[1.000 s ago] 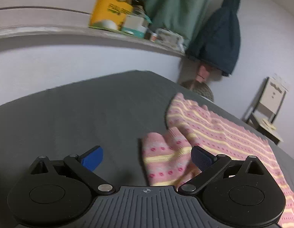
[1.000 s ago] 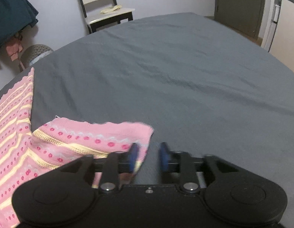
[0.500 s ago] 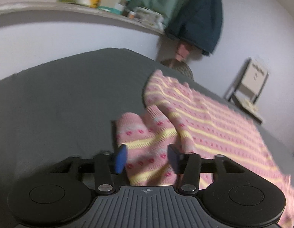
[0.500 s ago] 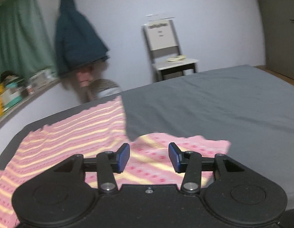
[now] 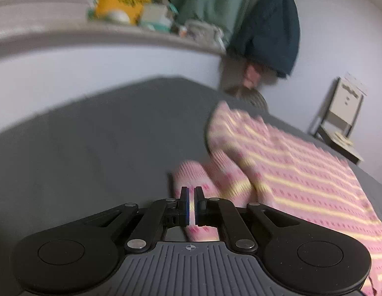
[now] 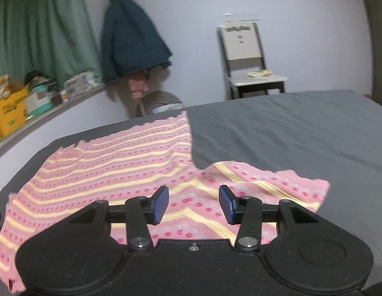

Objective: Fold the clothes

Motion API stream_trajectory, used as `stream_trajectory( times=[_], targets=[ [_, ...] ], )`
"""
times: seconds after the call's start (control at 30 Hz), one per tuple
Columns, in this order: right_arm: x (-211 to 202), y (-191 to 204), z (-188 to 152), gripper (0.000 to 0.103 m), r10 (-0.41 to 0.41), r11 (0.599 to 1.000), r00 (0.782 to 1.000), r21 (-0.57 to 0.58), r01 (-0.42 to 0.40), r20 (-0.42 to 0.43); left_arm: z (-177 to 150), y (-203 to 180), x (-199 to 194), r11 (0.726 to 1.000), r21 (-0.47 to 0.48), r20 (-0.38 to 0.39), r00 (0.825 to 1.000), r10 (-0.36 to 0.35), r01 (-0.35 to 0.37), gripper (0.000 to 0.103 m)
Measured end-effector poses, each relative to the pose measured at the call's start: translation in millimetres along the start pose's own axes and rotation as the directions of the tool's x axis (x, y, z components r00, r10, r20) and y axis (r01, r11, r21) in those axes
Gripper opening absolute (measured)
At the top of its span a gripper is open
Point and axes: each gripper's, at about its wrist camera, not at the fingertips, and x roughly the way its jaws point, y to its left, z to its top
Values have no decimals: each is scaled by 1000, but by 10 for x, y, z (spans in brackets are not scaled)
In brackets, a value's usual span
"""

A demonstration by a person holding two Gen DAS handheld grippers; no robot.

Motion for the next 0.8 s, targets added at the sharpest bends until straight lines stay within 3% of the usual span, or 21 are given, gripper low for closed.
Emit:
stream_trajectory(
  times=[0.1,0.2,0.3,0.33,0.37,0.43,0.47,0.73,0.77,0.8],
  targets=[
    [11,67,-27,44,29,1000,999,-11,-30,-14,71,59,-84,999,-11,38,998,50,-50,4],
    [38,95,-38,44,41,999,999,-18,-42,-31,78,108,-56,997,-33,21,997,72,-71,5],
    [56,103,-51,44,44,999,998,-18,-45,-42,86,142,11,996,-90,4,1000,11,-10,6],
    [61,103,-56,44,44,999,998,-16,-45,-45,82,138,26,995,-101,5,1000,3,-3,11],
    [68,102,-60,44,43,999,998,-15,-44,-49,75,124,44,995,-99,3,1000,7,-6,19],
    [84,102,-67,44,44,999,997,-13,-45,-57,49,83,78,996,-80,-9,999,34,-35,79],
    [92,102,-71,44,44,999,997,-13,-45,-60,34,63,88,996,-75,-4,999,53,-54,88],
    [122,109,-92,45,65,998,995,-8,-66,-76,-59,119,236,993,-89,-87,994,67,-75,90],
    [121,107,-92,45,68,998,995,-7,-69,-77,-75,108,255,994,-75,-90,993,75,-82,87],
    [120,105,-90,45,72,997,994,-4,-72,-77,-83,70,271,995,-37,-88,992,93,-96,76]
  ],
)
